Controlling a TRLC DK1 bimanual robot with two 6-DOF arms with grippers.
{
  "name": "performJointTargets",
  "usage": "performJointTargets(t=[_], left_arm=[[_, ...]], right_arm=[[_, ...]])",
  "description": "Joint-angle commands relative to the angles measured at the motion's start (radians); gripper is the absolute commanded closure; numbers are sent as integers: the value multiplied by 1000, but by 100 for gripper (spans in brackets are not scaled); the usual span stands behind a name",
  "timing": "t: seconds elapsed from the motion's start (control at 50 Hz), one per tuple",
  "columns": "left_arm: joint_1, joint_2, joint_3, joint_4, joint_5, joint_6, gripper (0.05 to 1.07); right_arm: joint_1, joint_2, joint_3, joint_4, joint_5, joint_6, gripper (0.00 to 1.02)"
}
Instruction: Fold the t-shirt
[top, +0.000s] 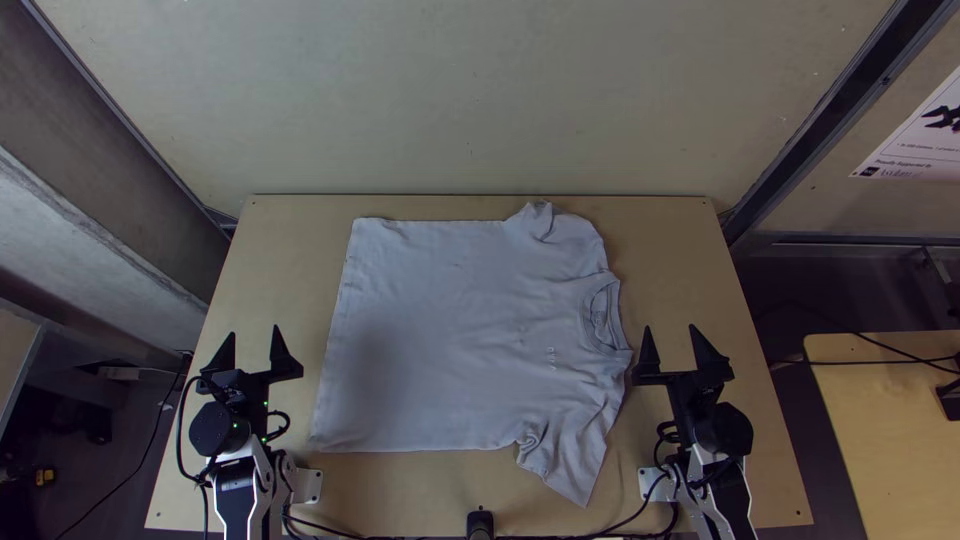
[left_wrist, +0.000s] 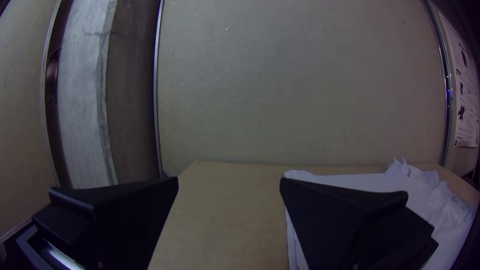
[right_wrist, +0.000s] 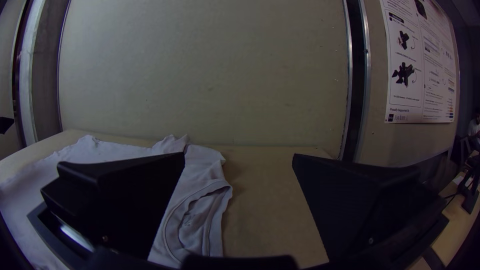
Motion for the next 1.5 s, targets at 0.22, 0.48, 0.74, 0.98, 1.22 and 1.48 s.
performJointTargets(t=[0.22,0.48,0.74,0.98,1.22,1.48], left_arm=[[7,-11,-48,-11,7,11,10],[7,-11,-48,-11,7,11,10],[-2,-11,-48,-11,8,2,10],[-53,-11,-47,-15,17,-93,10],[-91,-12,-33,-4,17,-41,10],[-117,64,99,-21,21,-49,10]], right_arm=[[-3,-4,-15,1,10,13,3],[-3,-4,-15,1,10,13,3],[-3,-4,-15,1,10,13,3],[92,-5,-15,3,10,97,3],[79,-4,5,156,13,63,3],[92,156,152,247,12,-9,3]])
